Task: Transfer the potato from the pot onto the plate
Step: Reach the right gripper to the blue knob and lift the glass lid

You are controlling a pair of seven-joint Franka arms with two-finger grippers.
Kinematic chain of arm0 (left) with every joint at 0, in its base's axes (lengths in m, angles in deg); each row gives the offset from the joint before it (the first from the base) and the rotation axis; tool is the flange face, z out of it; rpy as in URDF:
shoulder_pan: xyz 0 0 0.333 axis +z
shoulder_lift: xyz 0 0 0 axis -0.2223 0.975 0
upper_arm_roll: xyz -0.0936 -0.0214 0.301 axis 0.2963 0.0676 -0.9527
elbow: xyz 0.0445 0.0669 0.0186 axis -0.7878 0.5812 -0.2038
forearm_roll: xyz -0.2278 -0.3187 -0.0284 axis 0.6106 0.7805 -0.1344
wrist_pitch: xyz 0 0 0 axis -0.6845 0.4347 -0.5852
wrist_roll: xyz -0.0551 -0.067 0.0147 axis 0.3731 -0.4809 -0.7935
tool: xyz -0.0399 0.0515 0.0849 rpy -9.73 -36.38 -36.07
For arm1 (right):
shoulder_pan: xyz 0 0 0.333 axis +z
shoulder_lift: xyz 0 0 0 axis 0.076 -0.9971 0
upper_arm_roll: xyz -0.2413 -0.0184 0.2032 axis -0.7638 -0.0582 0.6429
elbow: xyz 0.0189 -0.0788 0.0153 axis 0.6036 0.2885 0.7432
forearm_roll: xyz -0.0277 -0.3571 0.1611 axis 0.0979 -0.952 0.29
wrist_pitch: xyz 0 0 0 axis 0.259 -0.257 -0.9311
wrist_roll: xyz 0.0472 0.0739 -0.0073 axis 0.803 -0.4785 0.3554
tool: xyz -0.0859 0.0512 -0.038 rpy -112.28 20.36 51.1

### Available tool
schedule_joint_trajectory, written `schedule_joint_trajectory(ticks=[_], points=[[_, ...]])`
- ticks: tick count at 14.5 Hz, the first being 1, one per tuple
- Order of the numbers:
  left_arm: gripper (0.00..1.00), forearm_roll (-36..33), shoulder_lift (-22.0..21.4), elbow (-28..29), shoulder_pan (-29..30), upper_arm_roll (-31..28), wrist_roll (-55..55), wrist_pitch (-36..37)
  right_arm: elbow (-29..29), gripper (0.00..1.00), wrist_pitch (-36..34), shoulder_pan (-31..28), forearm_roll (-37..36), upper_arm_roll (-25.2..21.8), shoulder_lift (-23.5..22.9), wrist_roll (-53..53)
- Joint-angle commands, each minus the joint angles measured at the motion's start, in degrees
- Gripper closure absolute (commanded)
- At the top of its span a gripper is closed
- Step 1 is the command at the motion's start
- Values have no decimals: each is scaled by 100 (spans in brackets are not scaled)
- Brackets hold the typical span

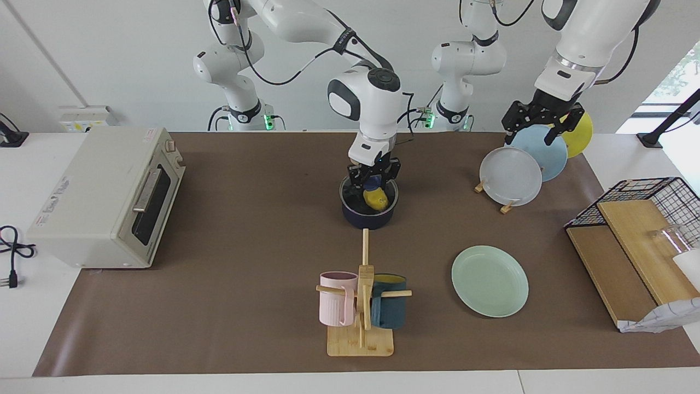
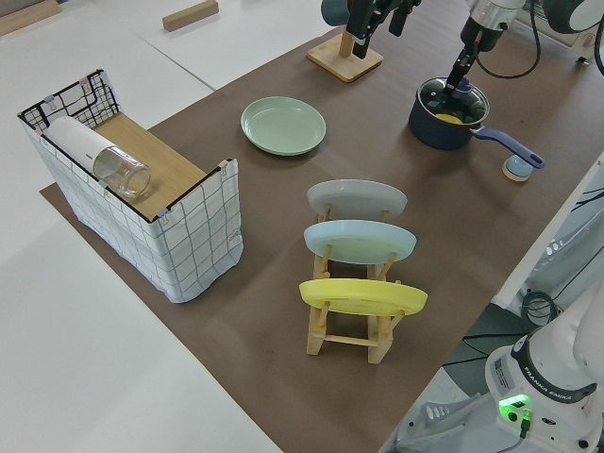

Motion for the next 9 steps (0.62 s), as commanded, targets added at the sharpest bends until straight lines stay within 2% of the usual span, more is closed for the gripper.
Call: schedule_joint_trajectory(ticks=[1,4,7,9], points=[[0,19,-205,251,-30,-60,-23,-38,17,63,-166,-185,169,53,168,207],[0,19,-205,242,-92,-51,-14,-91,-457,64,-719,-719,178,44,177,1101],[0,19,-205,251,-215,-51,-23,-91,-511,64,-738,-1642,336,44,177,2550],[0,19,-205,251,-337,-51,73,-135,-301,63,-677,-2230,345,44,194,3368]])
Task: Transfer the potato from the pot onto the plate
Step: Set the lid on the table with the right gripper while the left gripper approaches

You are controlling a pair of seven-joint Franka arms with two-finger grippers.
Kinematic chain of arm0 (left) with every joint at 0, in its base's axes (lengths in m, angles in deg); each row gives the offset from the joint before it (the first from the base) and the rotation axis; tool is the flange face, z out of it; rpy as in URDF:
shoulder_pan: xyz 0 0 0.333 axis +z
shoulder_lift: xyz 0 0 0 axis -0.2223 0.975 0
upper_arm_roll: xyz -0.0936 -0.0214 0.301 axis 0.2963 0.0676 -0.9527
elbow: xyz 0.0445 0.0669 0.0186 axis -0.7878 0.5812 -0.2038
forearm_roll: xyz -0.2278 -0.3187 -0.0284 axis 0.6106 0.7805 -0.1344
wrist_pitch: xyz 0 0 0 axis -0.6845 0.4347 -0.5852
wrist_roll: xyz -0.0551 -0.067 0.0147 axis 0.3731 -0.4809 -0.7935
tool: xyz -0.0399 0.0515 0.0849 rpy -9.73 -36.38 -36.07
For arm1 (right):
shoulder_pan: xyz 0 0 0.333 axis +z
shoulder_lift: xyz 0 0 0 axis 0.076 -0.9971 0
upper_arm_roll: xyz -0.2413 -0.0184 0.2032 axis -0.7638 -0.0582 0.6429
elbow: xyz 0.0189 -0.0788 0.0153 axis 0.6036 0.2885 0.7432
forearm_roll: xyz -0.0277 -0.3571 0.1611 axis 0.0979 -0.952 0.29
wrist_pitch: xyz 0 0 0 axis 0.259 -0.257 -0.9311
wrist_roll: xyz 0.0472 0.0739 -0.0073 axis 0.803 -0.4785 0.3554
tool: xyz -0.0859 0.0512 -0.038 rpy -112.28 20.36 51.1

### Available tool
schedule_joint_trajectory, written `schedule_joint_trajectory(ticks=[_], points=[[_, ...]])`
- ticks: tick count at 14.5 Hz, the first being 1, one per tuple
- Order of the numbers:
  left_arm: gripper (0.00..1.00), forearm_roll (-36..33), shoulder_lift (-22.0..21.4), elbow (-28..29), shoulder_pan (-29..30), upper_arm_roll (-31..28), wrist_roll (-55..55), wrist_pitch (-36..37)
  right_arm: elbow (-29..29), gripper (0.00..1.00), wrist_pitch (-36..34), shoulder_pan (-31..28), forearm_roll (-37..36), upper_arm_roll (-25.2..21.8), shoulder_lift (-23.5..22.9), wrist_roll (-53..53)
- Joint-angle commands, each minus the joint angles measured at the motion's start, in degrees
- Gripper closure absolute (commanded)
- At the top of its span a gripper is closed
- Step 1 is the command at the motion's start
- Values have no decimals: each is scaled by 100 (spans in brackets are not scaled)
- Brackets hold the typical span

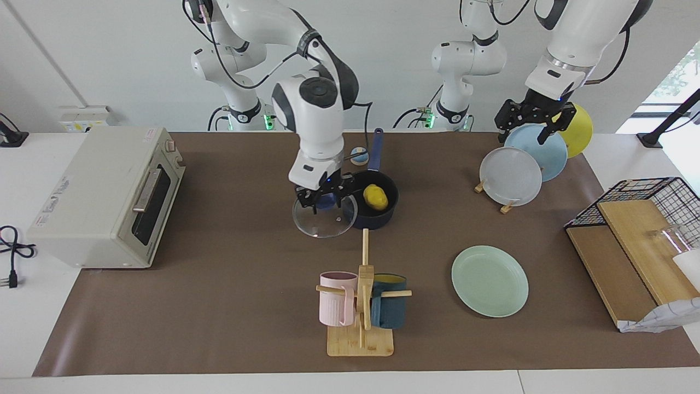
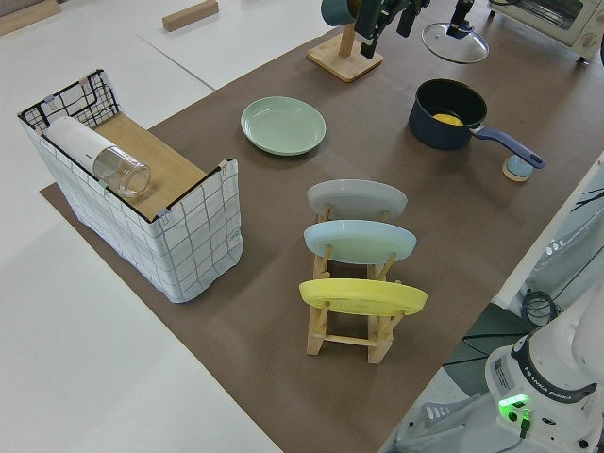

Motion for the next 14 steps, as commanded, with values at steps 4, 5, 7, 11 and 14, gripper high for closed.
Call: schedule_joint_trajectory(ticks=[4,5,7,11,14], points=[[0,28,27,190,-699,-57,687,-471,1519,63,1203,-1238,109,79,313,1738],[0,37,167,181,-988,-57,1170,-646,1828,63,1468,-1247,109,70,401,1836],[0,98,351,190,-1402,-57,1830,-884,2146,63,1585,-1343,108,70,437,1820],[0,160,677,434,-2140,-57,2772,-1331,2218,21,1576,-1493,100,70,429,1784],[0,160,993,734,-2501,-66,3441,-1868,1912,0,1428,-1432,109,79,464,1661]])
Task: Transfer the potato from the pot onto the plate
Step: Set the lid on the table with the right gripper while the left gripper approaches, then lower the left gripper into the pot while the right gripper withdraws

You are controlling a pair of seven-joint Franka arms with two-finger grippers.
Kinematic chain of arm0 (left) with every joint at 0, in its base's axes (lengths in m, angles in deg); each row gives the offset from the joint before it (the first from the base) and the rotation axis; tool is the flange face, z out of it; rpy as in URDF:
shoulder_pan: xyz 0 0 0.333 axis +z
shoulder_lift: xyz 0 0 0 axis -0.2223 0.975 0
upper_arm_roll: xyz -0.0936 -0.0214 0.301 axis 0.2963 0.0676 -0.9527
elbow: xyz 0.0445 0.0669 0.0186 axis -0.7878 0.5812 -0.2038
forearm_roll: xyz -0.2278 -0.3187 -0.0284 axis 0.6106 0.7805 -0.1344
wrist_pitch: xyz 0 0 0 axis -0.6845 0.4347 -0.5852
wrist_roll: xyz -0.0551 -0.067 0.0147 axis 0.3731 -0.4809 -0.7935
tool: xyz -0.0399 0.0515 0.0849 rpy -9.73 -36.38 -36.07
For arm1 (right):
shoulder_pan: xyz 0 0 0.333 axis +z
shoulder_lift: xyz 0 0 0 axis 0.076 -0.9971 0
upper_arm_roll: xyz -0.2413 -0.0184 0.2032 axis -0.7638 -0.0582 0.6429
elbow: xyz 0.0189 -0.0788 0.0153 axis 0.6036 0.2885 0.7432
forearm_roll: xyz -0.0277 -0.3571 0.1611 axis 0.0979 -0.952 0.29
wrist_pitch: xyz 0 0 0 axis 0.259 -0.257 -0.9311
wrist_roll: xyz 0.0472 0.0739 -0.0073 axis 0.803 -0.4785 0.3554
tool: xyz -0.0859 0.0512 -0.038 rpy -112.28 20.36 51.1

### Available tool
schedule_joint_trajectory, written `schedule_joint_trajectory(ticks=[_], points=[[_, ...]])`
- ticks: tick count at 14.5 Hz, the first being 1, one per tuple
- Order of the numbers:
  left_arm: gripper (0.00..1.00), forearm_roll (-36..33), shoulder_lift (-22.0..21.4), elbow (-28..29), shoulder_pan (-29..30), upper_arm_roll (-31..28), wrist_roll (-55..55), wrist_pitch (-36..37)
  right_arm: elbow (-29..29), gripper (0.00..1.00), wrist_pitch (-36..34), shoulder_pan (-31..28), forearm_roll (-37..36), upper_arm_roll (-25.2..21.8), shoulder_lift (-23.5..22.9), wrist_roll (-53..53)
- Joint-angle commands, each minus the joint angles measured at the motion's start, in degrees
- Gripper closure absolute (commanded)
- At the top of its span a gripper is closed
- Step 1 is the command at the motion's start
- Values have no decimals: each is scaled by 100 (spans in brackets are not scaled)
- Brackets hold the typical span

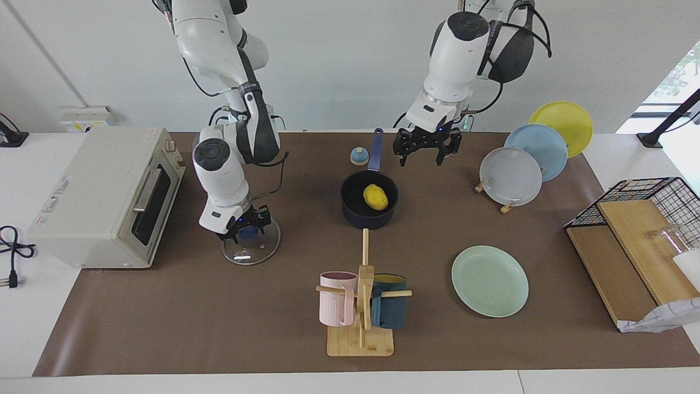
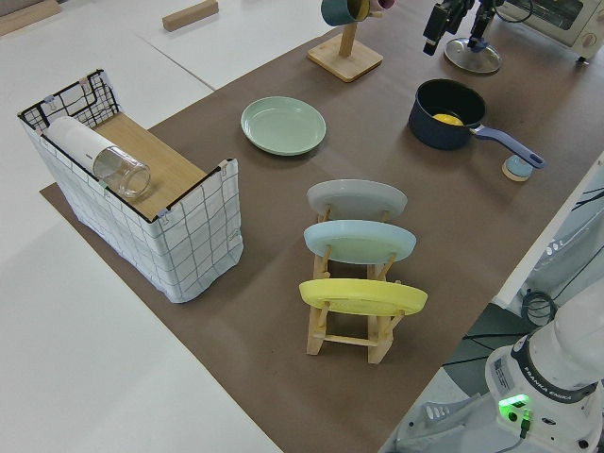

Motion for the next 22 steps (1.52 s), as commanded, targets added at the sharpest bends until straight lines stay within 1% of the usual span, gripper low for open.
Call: schedule_joint_trajectory(ticks=[1,3,4,6,7,8,9,10,13,14,16,17,18,20,22], points=[[0,82,214,338,-304,-102,439,-504,-221,0,-291,-33,84,84,261,-149],[0,82,233,557,-462,-111,712,-820,-677,0,-1088,-85,84,75,550,-491],[0,82,250,602,-515,-111,826,-883,-1054,0,-1545,-112,84,49,622,-562],[0,82,373,707,-672,-110,1133,-988,-2151,0,-2957,-260,66,14,570,-737],[0,82,399,760,-761,-111,1265,-1102,-2618,0,-3557,-279,-21,5,526,-973],[0,82,443,830,-796,-111,1397,-1216,-2918,0,-4076,-305,-74,-4,517,-1193],[0,82,470,874,-927,-111,1520,-1339,-2930,0,-4264,-323,-127,-21,656,-1326],[0,82,505,935,-963,-111,1652,-1462,-2808,0,-4274,-349,-136,-21,840,-1362],[0,82,531,1085,-1060,-102,1934,-1648,-2482,0,-4309,-288,-127,-127,1105,-1397],[0,82,566,1112,-1147,-102,2004,-1761,-2342,0,-4249,-279,-84,-135,1219,-1502],[0,82,724,1164,-1209,-111,2092,-1972,-1834,0,-4135,-348,-101,-136,1535,-1512],[0,82,751,1182,-1210,-111,2101,-2017,-1710,0,-3925,-506,-49,-127,1571,-1512],[0,82,769,1191,-1210,-111,2101,-2087,-1708,0,-3906,-551,-40,-127,1572,-1512],[0,73,961,1191,-1227,-119,2145,-2149,-1647,0,-3914,-551,-40,-127,1624,-1503],[0,29,1076,1191,-1227,-128,2137,-2263,-1463,0,-3905,-578,-40,-127,1729,-1494]])
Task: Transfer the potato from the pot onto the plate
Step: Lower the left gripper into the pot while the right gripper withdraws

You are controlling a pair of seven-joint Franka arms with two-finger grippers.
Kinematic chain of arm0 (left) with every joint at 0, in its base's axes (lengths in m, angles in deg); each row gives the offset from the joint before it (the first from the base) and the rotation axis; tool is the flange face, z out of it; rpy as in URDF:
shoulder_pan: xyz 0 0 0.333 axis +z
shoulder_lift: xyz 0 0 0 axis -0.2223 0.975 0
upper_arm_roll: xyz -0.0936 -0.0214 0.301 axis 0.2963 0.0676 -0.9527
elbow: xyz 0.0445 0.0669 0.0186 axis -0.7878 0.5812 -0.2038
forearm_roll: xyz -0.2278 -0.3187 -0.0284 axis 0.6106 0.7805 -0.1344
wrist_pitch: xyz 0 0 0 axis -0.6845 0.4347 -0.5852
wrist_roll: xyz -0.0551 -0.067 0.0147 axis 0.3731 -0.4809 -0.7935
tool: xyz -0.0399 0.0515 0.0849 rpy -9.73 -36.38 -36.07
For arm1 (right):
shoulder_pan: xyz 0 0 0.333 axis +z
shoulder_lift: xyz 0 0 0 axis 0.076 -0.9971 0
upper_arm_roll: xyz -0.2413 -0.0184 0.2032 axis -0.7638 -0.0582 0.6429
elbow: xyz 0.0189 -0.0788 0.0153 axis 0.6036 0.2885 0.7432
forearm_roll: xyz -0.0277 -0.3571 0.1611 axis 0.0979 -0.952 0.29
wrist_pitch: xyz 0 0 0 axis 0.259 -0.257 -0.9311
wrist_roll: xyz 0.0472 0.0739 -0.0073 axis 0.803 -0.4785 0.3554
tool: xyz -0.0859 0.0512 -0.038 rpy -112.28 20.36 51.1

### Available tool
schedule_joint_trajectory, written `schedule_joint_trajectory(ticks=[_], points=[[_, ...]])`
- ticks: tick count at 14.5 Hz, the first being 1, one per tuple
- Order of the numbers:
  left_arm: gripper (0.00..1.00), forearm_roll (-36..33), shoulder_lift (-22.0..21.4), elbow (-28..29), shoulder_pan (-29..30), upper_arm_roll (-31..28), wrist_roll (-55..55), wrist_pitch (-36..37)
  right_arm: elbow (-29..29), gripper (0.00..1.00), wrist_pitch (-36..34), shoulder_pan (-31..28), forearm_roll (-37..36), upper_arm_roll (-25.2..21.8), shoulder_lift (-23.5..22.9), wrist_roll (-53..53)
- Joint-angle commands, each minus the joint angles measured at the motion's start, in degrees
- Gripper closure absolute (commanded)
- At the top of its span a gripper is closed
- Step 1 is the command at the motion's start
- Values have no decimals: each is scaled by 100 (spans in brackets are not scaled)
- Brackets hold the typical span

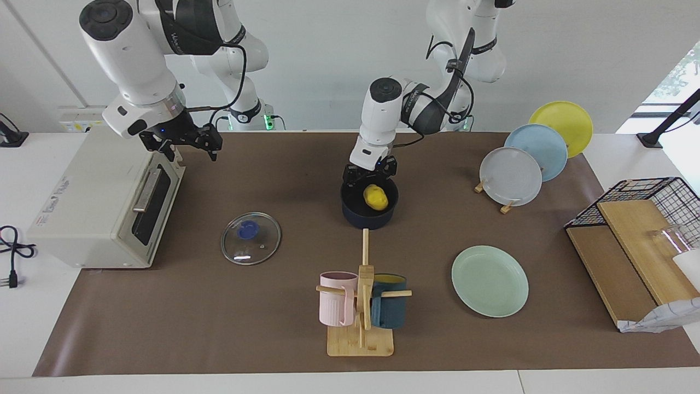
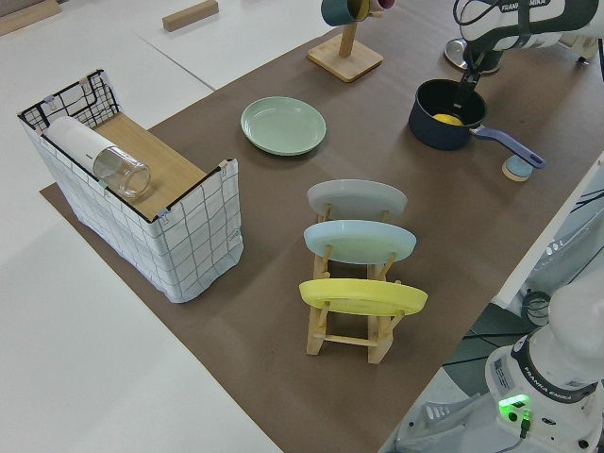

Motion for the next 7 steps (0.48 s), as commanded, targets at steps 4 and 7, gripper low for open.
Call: schedule_joint_trajectory(ticks=[4,7], points=[[0,-294,334,16,-48,-115,18,-380,444,0,261,-62,31,31,266,-45],[0,-532,387,-63,-4,-123,0,-319,479,0,226,-71,31,31,275,-37]])
